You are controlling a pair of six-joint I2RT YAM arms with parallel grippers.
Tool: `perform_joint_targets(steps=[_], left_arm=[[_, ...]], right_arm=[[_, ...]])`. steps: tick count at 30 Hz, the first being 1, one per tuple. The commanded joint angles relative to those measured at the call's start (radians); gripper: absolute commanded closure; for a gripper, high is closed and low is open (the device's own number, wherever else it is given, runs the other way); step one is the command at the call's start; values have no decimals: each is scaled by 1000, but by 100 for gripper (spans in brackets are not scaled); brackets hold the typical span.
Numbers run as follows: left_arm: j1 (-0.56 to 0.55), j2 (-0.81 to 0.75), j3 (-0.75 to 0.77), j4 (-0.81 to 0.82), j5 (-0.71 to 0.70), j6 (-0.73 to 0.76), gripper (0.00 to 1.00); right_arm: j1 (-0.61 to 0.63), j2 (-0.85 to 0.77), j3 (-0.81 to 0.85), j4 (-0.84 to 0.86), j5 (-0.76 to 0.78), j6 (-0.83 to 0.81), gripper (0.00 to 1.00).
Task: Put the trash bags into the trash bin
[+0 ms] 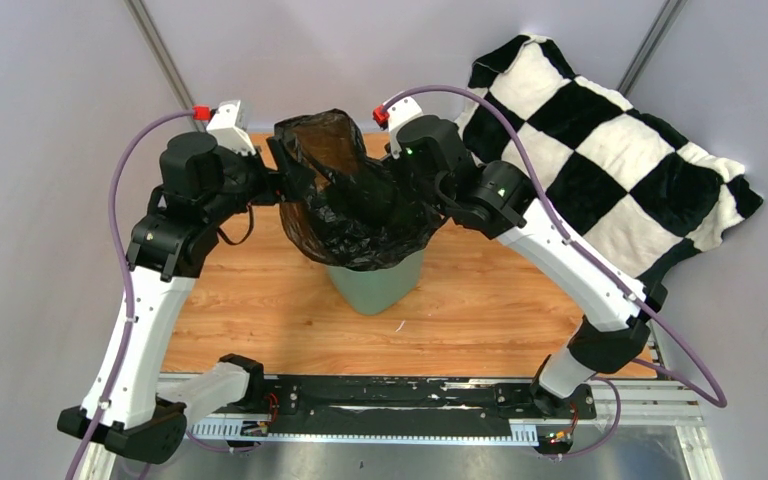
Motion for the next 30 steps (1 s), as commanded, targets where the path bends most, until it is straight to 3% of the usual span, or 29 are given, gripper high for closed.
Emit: perform_joint_targets(steps=[1, 5, 13, 16, 21, 24, 30], left_arm=[[-8, -66, -52, -102, -61, 64, 16], [-8, -111, -84, -146, -108, 77, 18], [-9, -118, -161, -138, 17, 18, 36], [-9, -116, -178, -111, 56, -3, 50], [-10, -124, -206, -92, 104, -31, 86], [-10, -136, -226, -94, 121, -36, 94], [-10, -147, -238, -94, 133, -37, 96]], right_arm=[[-20, 34, 39, -63, 66, 33, 100], [-27, 43, 57, -72, 82, 32, 100], [-42, 32, 53, -97, 91, 39, 100], [-49, 29, 62, -118, 119, 38, 100], [-98, 0, 27, -154, 134, 56, 100], [-128, -28, -1, -163, 86, 77, 90], [-130, -75, -27, -161, -95, 109, 42]])
